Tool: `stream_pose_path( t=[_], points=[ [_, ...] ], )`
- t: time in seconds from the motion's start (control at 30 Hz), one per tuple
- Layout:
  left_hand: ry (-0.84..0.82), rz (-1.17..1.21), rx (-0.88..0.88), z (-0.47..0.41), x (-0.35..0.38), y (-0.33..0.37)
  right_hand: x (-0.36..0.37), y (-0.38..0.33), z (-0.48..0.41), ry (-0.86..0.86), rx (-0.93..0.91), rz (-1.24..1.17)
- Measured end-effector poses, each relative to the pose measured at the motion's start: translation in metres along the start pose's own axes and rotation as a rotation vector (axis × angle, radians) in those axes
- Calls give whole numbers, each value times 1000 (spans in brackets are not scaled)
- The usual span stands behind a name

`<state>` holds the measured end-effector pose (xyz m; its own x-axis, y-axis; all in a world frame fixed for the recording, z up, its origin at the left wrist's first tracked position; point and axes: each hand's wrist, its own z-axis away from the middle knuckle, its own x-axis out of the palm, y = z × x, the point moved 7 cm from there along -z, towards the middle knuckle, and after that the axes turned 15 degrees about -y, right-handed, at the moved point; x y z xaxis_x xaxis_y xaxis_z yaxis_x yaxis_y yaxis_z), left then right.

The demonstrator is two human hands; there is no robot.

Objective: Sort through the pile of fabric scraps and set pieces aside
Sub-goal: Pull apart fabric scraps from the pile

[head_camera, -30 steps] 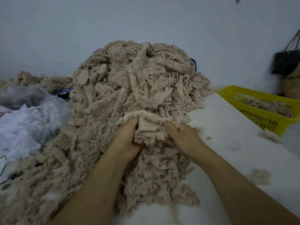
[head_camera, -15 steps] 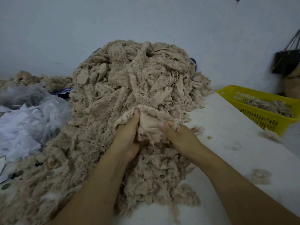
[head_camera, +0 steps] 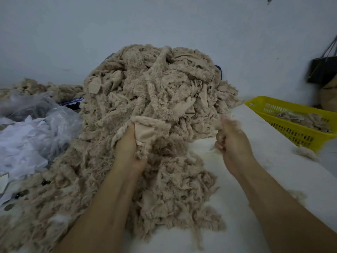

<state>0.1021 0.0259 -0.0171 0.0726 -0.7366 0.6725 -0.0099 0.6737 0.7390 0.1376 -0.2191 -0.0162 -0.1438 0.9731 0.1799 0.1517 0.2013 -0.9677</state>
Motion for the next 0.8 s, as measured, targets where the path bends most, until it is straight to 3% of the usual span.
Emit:
stream_pose_path(
  t=[0.07, 0.13, 0.23, 0.5, 0.7, 0.8],
  points=[
    [-62, -35, -39, 5, 12, -5, 10, 3, -1, -107, -6, 260],
    [-126, -40, -92, 9, 27, -15, 40, 13, 4, -322, 53, 471],
    [-135, -124, -118, 11, 29, -20, 67, 15, 13, -465, 30, 548],
    [-27, -412, -119, 13, 21, -19, 67, -14, 23, -292, -221, 700],
    [-117, -339, -134, 12, 29, -26, 43, -1, 14, -109, 59, 480],
    [-126, -302, -147, 10, 29, -28, 39, 5, 12, -66, 98, 393]
  ],
)
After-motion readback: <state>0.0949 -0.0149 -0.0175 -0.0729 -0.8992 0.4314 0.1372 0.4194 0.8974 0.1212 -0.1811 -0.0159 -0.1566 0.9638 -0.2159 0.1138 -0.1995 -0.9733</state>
